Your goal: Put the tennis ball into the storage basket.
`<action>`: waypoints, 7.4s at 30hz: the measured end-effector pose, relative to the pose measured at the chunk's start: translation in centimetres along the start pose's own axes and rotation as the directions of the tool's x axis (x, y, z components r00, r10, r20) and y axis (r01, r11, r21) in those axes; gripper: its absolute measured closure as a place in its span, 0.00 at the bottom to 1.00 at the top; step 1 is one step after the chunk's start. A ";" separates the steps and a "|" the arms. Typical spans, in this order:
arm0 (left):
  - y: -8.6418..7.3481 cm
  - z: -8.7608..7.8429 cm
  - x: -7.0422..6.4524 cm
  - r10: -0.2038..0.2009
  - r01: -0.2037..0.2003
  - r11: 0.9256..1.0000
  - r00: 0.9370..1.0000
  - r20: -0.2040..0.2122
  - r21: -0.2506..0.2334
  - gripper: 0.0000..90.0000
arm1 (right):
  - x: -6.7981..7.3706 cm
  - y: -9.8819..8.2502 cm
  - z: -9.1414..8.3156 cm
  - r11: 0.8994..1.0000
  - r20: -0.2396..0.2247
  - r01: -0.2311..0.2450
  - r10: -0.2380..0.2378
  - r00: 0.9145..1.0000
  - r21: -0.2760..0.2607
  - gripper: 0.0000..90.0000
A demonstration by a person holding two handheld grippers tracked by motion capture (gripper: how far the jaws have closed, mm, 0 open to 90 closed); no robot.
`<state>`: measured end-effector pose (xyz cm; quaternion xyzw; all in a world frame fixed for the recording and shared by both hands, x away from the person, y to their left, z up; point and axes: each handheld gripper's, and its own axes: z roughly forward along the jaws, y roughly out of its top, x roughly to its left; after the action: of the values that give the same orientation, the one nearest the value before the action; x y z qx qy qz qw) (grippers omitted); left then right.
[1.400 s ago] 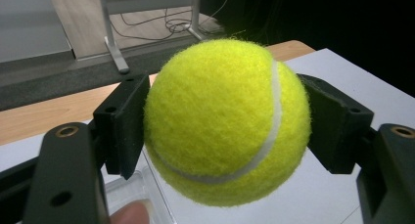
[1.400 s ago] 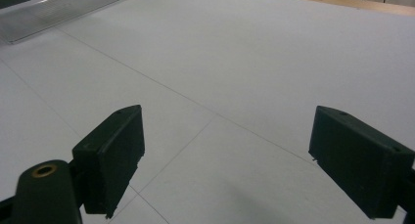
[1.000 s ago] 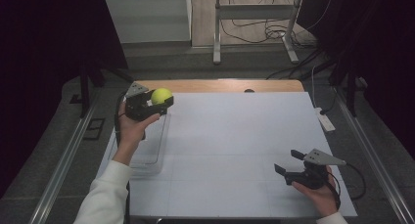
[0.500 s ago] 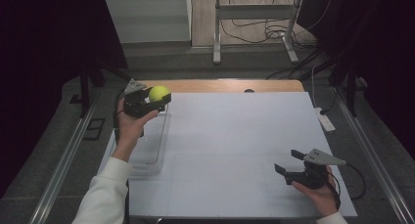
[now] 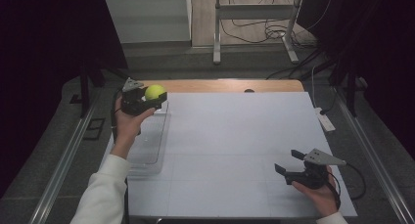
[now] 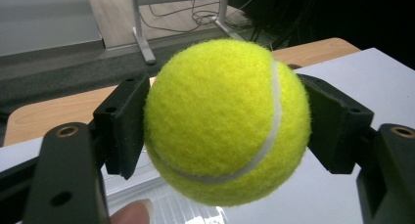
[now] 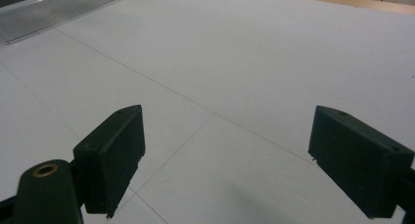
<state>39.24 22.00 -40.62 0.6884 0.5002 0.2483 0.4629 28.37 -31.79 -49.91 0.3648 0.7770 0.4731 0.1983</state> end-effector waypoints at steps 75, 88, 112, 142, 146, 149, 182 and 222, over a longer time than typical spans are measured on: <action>-1.5 1.2 6.6 -0.099 0.119 0.987 0.980 -0.173 0.109 0.30 | 0.0 -0.1 0.1 1.000 -0.004 0.005 -0.005 1.000 0.000 0.16; -1.9 1.6 7.0 -0.102 0.128 0.982 0.978 -0.182 0.136 0.30 | 0.0 -0.1 0.1 1.000 -0.005 0.003 -0.003 1.000 0.001 0.16; -2.7 3.4 7.3 -0.093 0.131 0.971 0.978 -0.188 0.198 0.30 | -0.1 -0.1 0.1 1.000 -0.004 0.000 0.000 1.000 0.003 0.16; -4.0 4.3 7.8 -0.079 0.130 0.955 0.978 -0.192 0.267 0.30 | -0.1 -0.1 0.2 1.000 -0.001 0.002 -0.002 1.000 0.006 0.16; -4.3 4.5 7.8 -0.074 0.127 0.952 0.978 -0.194 0.280 0.30 | -0.1 -0.1 0.2 1.000 -0.001 0.003 -0.003 1.000 0.006 0.16; -4.5 4.7 7.8 -0.069 0.126 0.949 0.978 -0.199 0.289 0.30 | -0.1 -0.1 0.2 1.000 -0.001 0.002 -0.002 1.000 0.006 0.16; -6.0 6.3 7.5 -0.026 0.114 0.908 0.976 -0.218 0.404 0.29 | -0.1 -0.2 0.2 1.000 0.001 0.003 -0.003 1.000 0.007 0.16; -6.6 7.5 7.2 0.047 0.076 0.885 0.967 -0.250 0.459 0.25 | -0.2 -0.2 0.2 1.000 0.002 0.004 -0.004 1.000 0.009 0.16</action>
<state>44.97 26.14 -50.65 0.7379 0.6053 0.2037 0.2183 28.54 -31.85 -50.22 0.3646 0.7798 0.4688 0.1984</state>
